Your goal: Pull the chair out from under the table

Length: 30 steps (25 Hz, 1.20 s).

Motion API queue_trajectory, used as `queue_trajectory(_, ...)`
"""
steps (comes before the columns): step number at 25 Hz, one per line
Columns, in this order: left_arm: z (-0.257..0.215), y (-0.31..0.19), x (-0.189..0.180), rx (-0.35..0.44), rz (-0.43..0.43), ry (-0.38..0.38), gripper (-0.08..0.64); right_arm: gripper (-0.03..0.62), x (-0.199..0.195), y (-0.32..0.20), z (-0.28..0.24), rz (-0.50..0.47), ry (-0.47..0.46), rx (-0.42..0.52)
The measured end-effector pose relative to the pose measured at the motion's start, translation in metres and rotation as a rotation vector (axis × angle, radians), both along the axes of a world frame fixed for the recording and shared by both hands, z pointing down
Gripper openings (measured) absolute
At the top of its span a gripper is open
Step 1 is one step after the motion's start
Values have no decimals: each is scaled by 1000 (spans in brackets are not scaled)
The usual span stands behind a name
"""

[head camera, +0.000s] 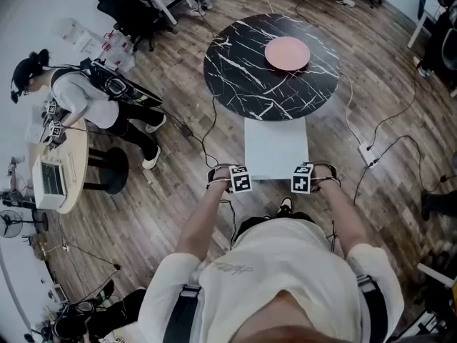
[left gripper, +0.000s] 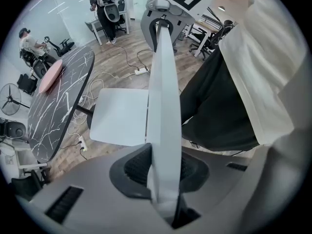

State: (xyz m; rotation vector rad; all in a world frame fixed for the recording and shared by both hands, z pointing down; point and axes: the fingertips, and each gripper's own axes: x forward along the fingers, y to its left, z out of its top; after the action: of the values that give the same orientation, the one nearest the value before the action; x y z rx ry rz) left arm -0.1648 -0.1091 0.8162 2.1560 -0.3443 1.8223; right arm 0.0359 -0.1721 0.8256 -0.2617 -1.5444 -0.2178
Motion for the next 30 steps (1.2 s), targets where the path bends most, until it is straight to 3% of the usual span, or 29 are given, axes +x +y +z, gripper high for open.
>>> queue_trajectory(20, 0, 78, 22, 1, 47, 43, 94, 92, 28, 96, 0, 126, 6, -23)
queue_trajectory(30, 0, 109, 31, 28, 64, 30, 97, 93, 37, 128, 0, 124, 1, -6)
